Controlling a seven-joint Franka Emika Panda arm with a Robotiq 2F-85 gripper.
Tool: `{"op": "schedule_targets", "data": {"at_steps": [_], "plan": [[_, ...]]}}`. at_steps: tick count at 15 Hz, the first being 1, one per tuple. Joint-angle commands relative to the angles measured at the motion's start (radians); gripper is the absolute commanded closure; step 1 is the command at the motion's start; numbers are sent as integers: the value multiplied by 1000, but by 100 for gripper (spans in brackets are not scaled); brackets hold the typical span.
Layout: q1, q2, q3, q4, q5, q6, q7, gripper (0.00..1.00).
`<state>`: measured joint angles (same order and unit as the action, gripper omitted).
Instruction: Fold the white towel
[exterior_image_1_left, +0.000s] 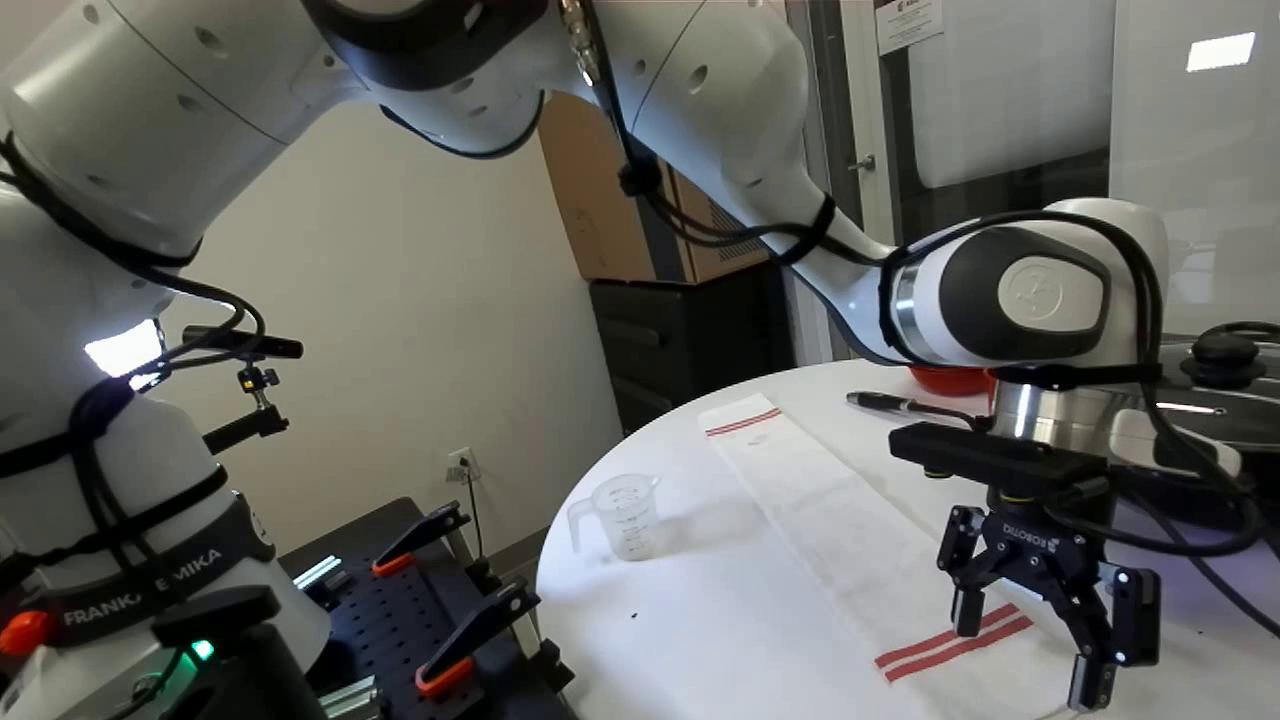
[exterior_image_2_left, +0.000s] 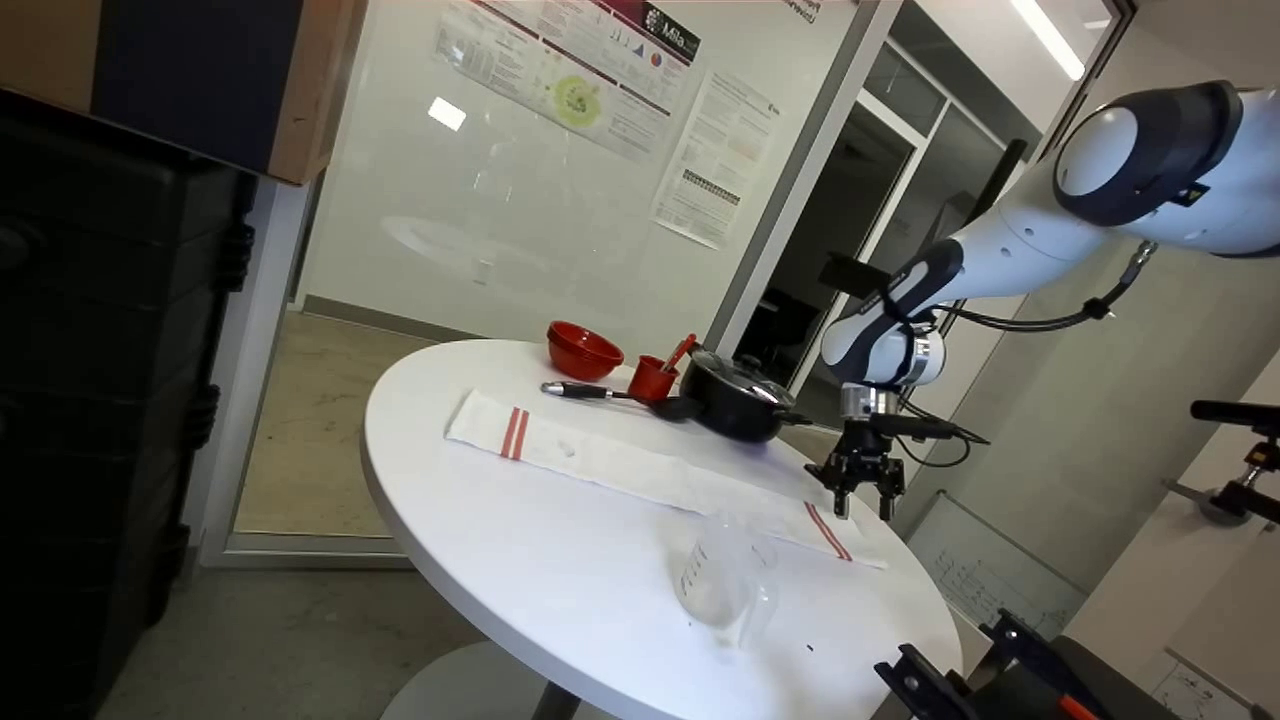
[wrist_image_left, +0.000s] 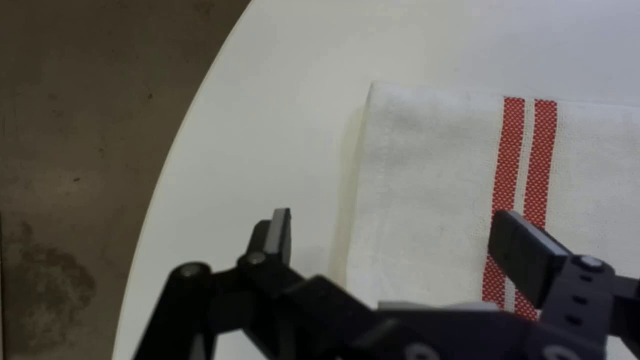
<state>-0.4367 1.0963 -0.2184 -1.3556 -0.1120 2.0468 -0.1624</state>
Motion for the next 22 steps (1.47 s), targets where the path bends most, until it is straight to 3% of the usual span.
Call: {"op": "schedule_targets", "data": {"at_steps": [1,9,14,15,17,21,22], "plan": [[-5,34,25,50,5,3,-53,0],[-141,43,108,61,145,-24,-209,0],[-179,48,126,67,182,-29,-221,0],[-180,46,129,66,185,-28,-218,25],[-179,46,133,68,186,-26,-218,32],[-179,46,137,74,184,-25,-223,64],[-182,46,137,74,184,-24,-226,55]]}}
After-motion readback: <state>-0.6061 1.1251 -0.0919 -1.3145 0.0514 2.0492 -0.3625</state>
